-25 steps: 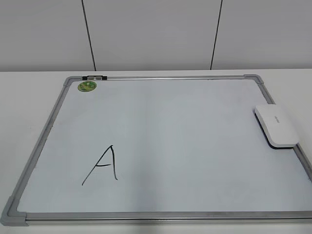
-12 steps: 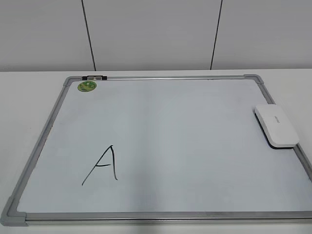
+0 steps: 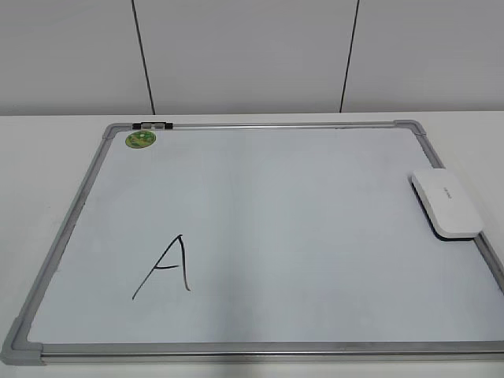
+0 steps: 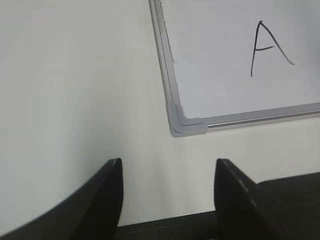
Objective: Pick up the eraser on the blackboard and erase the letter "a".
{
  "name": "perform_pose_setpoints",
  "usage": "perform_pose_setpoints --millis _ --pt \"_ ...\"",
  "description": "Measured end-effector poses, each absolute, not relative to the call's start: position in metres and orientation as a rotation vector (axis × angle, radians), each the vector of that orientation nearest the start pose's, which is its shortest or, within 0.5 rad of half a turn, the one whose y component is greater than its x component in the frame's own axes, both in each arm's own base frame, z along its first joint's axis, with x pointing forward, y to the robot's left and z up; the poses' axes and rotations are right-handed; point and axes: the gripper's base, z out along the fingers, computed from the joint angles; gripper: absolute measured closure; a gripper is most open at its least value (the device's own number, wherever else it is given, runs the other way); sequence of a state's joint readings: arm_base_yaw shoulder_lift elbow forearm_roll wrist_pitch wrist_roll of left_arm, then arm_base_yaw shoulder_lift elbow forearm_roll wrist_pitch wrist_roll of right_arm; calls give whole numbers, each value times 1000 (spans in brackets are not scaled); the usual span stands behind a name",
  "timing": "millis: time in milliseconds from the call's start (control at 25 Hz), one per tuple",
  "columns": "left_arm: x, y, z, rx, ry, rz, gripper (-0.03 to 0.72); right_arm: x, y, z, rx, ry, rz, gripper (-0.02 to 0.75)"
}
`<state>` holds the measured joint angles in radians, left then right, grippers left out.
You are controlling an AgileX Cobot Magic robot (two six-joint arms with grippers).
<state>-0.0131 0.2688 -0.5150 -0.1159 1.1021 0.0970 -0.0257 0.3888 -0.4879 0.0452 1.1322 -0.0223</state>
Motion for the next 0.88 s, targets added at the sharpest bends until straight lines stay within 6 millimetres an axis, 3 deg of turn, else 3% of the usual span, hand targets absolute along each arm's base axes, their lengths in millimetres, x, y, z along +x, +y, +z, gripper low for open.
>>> perform_pose_setpoints --millis 880 --pt "33 -10 275 118 2327 -105 266 49 3 260 14 2513 46 150"
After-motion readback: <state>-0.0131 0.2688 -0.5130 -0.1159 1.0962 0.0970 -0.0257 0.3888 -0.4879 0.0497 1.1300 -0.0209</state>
